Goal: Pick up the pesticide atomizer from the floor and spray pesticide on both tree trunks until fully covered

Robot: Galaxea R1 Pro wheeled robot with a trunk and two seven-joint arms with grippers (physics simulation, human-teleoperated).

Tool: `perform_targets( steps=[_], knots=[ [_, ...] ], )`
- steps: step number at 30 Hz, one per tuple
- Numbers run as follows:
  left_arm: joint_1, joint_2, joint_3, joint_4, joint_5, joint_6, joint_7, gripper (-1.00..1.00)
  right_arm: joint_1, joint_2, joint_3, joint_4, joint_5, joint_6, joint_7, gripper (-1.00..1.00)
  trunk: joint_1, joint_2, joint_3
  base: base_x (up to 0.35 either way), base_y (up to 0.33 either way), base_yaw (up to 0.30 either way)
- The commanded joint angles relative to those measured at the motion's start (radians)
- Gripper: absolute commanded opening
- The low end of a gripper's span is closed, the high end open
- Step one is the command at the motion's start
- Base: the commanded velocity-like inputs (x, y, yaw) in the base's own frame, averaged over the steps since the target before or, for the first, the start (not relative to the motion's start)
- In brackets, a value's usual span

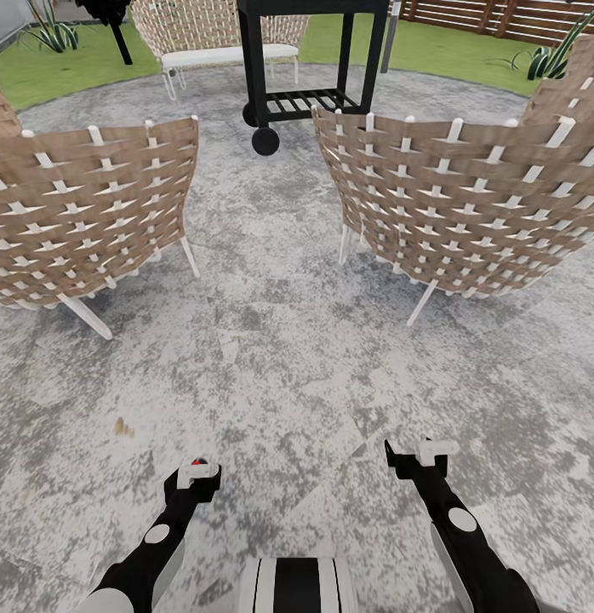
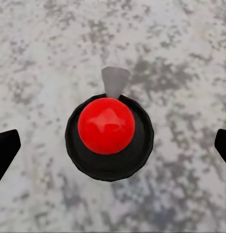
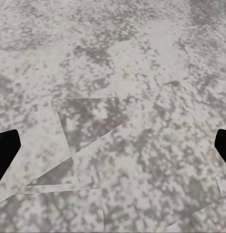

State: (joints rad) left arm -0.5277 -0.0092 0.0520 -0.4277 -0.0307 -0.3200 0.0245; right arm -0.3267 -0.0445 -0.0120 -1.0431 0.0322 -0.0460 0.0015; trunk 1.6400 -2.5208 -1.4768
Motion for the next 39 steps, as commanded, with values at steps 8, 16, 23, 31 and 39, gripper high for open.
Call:
perform_targets(
  steps=[8, 16, 23, 31, 39],
  knots=[
    [0.0, 0.0, 0.0, 0.001, 0.0, -0.001, 0.0, 1.0, 0.0, 0.0, 0.0, 0.0, 0.0, 0.0, 0.0, 1.0, 0.0, 0.0, 0.0, 0.017, 0.0, 0.0],
    [0.0, 0.001, 0.0, 0.001, -0.001, 0.0, 0.001, -1.0, 0.0, 0.0, 0.0, 0.0, 0.0, 0.0, 0.0, 1.0, 0.0, 0.0, 0.0, 0.001, 0.0, 0.0],
    [0.0, 0.003, 0.0, 0.001, 0.0, 0.001, 0.002, -1.0, 0.0, 0.0, 0.0, 0.0, 0.0, 0.0, 0.0, 1.0, 0.0, 0.0, 0.0, 0.0, 0.0, 0.0],
    [0.0, 0.003, 0.0, -0.001, 0.001, -0.001, 0.002, -1.0, 0.0, 0.0, 0.0, 0.0, 0.0, 0.0, 0.0, 1.0, 0.0, 0.0, 0.0, 0.0, 0.0, 0.0],
    [0.0, 0.003, 0.0, -0.005, 0.002, -0.002, -0.002, -1.0, 0.0, 0.0, 0.0, 0.0, 0.0, 0.0, 0.0, 1.0, 0.0, 0.0, 0.0, 0.0, 0.0, 0.0]
  ],
)
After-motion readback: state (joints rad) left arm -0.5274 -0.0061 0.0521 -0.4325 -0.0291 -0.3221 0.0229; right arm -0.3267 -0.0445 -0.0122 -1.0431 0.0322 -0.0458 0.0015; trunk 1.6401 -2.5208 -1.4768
